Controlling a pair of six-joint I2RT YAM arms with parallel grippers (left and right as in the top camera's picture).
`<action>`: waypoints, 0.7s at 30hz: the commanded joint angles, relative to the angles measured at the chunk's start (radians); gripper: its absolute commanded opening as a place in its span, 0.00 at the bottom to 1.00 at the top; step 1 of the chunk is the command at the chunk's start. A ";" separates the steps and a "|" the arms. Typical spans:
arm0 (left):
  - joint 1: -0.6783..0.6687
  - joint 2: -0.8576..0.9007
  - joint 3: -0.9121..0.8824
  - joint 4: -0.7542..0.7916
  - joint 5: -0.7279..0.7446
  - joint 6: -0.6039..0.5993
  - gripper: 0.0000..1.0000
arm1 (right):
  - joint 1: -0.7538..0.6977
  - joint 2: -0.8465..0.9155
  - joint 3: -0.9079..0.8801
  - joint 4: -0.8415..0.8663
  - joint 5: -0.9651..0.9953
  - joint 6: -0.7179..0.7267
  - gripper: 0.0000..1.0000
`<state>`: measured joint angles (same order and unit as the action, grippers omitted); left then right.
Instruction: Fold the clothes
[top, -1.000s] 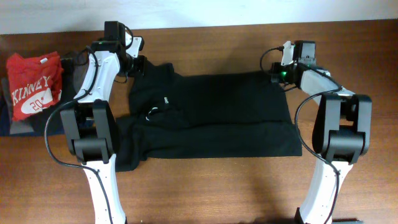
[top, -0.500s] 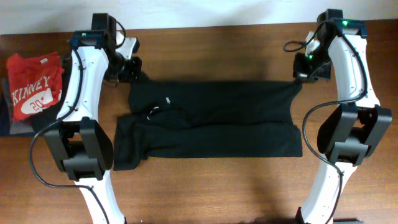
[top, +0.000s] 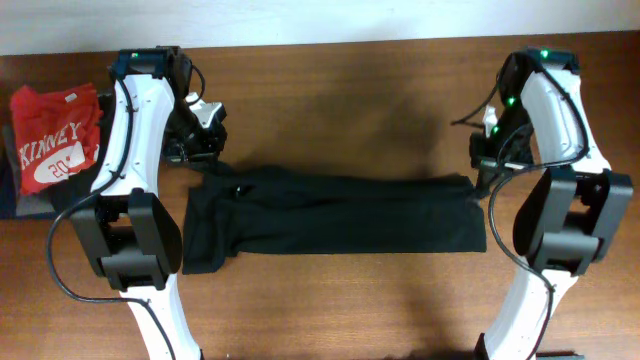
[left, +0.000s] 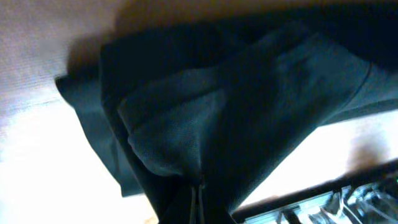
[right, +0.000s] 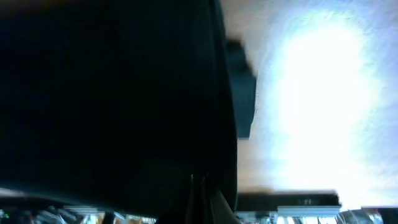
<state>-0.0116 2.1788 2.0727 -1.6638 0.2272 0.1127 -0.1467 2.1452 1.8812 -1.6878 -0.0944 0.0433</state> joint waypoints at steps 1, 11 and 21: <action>0.008 -0.020 -0.029 -0.024 -0.029 0.011 0.00 | 0.016 -0.119 -0.111 0.010 0.002 -0.029 0.04; 0.005 -0.076 -0.402 0.077 -0.064 -0.015 0.01 | 0.014 -0.157 -0.251 0.134 0.054 -0.016 0.04; -0.012 -0.132 -0.554 0.131 -0.007 0.043 0.01 | 0.014 -0.157 -0.333 0.267 0.197 0.051 0.04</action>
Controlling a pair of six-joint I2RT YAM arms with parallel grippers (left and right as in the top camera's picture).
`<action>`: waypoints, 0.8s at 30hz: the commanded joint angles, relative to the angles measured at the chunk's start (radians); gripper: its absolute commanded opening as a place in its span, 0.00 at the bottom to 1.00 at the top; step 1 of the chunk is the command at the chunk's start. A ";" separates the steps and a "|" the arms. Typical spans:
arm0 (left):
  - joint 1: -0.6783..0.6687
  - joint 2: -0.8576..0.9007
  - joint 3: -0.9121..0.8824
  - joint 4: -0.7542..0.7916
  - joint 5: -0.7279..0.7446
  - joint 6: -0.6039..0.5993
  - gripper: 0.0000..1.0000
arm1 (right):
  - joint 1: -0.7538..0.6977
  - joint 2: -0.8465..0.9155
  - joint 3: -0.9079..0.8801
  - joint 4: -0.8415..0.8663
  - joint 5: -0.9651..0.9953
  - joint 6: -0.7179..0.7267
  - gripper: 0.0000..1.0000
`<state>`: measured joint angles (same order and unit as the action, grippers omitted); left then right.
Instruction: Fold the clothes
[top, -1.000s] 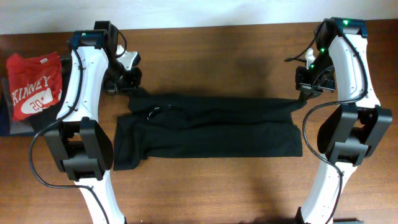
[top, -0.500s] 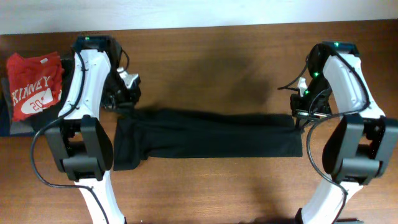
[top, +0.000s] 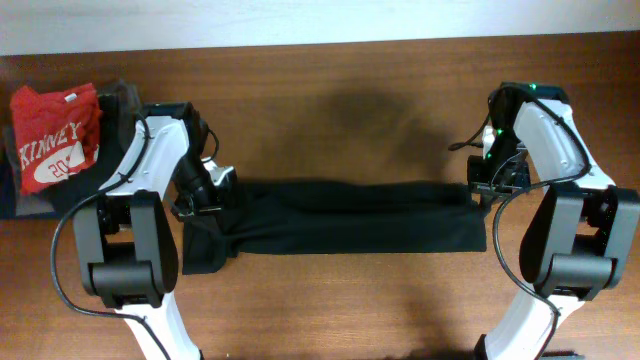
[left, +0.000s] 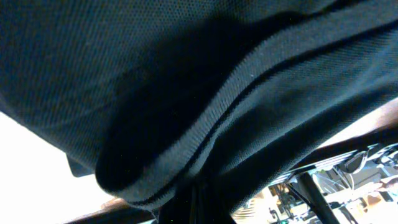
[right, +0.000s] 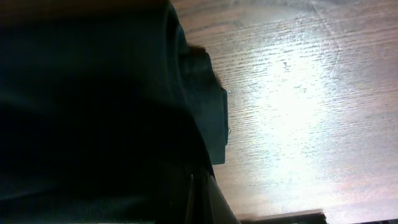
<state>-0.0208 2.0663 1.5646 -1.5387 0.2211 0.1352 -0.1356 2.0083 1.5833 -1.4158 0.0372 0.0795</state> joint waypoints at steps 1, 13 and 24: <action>-0.003 -0.020 -0.055 0.004 -0.001 0.020 0.01 | 0.003 -0.020 -0.058 -0.005 0.082 0.015 0.04; -0.003 -0.022 -0.058 -0.036 -0.038 0.020 0.21 | -0.160 -0.020 -0.094 -0.012 0.022 0.055 0.46; -0.003 -0.211 -0.040 0.108 -0.014 0.024 0.24 | -0.194 -0.020 -0.095 0.011 -0.189 -0.119 0.53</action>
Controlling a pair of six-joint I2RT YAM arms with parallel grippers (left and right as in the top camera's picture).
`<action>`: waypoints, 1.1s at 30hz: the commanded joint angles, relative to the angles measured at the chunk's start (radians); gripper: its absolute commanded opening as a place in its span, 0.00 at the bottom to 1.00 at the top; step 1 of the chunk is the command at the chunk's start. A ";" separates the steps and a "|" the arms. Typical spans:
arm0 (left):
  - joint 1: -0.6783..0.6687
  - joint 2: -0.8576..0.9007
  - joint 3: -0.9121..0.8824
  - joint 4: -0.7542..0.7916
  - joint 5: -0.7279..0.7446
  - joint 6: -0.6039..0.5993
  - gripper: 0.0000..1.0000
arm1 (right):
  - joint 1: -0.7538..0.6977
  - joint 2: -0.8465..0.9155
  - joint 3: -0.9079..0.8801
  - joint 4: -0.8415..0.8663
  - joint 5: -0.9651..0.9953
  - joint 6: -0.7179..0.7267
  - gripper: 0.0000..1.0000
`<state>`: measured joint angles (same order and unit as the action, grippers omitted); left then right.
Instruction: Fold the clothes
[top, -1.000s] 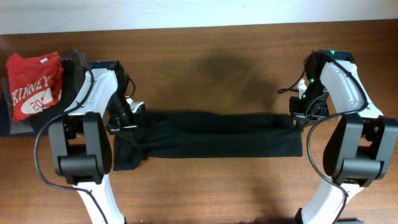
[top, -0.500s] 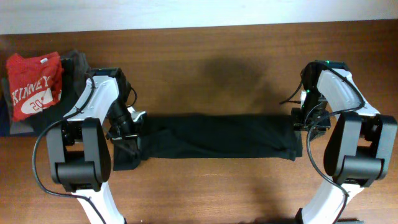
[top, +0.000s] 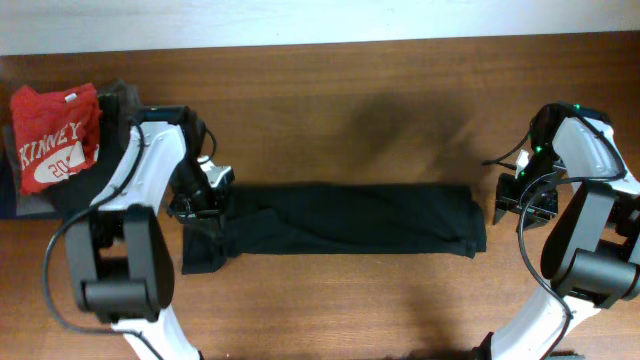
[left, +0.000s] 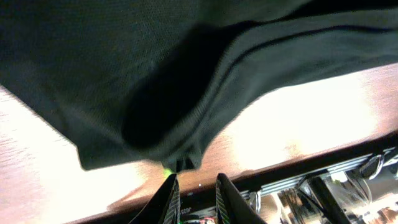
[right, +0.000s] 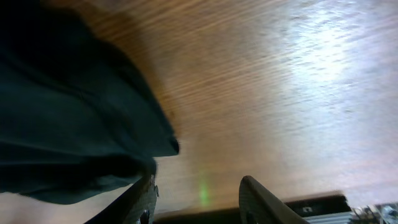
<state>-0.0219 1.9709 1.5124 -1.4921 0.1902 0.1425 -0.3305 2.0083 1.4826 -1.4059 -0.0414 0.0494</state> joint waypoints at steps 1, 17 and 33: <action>-0.002 -0.142 0.013 0.093 0.028 0.017 0.29 | 0.001 -0.020 0.006 0.000 -0.150 -0.122 0.56; -0.002 -0.176 0.013 0.172 0.080 0.017 0.50 | 0.003 -0.020 -0.099 0.132 -0.262 -0.237 1.00; -0.002 -0.176 0.013 0.173 0.080 0.017 0.50 | 0.070 -0.020 -0.303 0.356 -0.352 -0.225 0.55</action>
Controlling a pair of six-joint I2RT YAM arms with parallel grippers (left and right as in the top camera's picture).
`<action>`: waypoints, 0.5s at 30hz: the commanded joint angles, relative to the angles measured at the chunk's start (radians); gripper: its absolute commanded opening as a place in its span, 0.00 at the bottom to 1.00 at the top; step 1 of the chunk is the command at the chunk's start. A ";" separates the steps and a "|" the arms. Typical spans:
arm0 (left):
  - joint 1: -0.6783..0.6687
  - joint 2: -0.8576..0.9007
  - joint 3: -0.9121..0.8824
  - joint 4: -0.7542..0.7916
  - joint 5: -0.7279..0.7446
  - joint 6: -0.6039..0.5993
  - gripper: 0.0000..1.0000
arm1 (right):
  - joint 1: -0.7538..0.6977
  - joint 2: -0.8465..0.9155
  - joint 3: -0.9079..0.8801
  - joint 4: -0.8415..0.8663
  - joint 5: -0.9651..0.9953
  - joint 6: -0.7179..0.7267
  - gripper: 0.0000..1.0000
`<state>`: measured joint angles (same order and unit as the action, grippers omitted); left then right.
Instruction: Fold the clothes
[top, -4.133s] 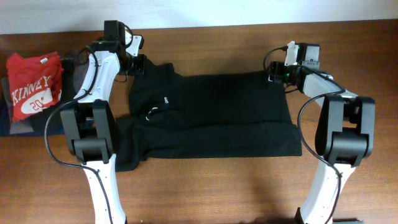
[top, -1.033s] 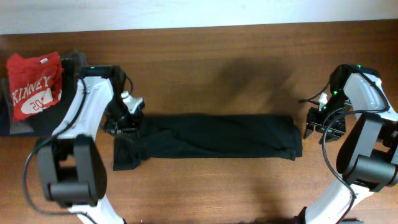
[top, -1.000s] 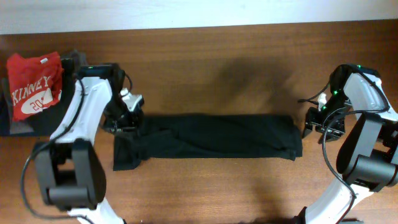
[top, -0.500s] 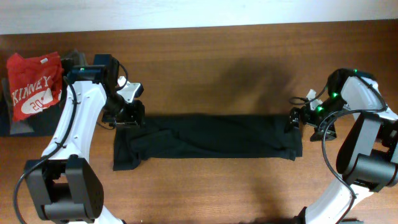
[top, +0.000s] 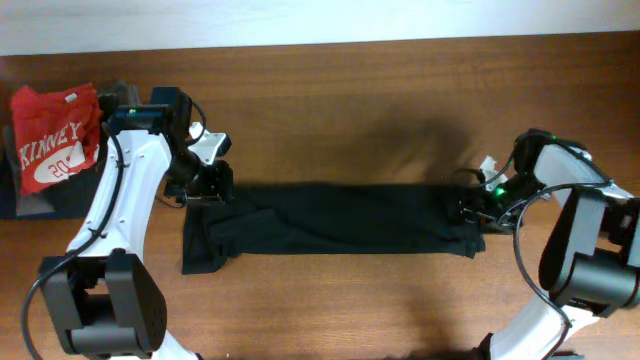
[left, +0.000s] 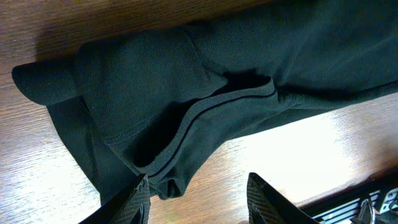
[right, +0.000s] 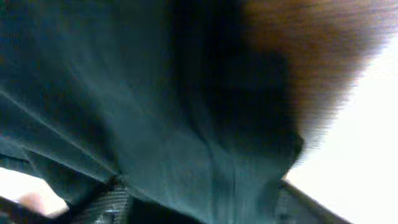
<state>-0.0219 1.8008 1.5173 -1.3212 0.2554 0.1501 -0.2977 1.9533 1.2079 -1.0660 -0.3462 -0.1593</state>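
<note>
A black garment (top: 340, 218) lies on the wooden table (top: 350, 110) as a long narrow band folded lengthwise, with a looser flap hanging down at its left end. My left gripper (top: 208, 185) hovers at the band's upper left corner. In the left wrist view the gripper (left: 200, 198) is open, with the bunched ribbed hem (left: 186, 124) just ahead of it. My right gripper (top: 462, 208) is over the band's right end. Its wrist view is blurred, but it shows the right gripper (right: 202, 202) open, fingers set wide apart with black cloth (right: 155, 93) between them.
A folded red shirt (top: 55, 135) with white lettering rests on a dark pile at the table's far left edge. Bare wood runs behind and in front of the garment. Both arm bases stand at the front corners.
My right gripper was off the garment's right end; it is now over that end with cloth between its open fingers. My left gripper has opened wider and sits further back at the left corner.
Both grippers were shut on the garment's far edge, with the cloth spread wider. Then they held that edge closer to the front and the band was narrower. Then both were open, the right one off the cloth. Now the right is back over the right end.
</note>
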 joint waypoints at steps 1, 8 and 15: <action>-0.002 -0.006 0.008 0.002 0.015 0.009 0.50 | 0.045 0.035 -0.028 0.017 -0.047 -0.016 0.45; -0.002 -0.006 0.008 0.005 0.014 0.009 0.50 | 0.026 0.035 -0.006 0.035 0.014 0.021 0.04; -0.002 -0.006 0.008 0.005 0.014 0.009 0.50 | -0.102 0.029 0.403 -0.227 0.150 0.111 0.04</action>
<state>-0.0223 1.8008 1.5173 -1.3186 0.2558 0.1501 -0.3859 1.9907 1.4567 -1.2308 -0.2501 -0.0704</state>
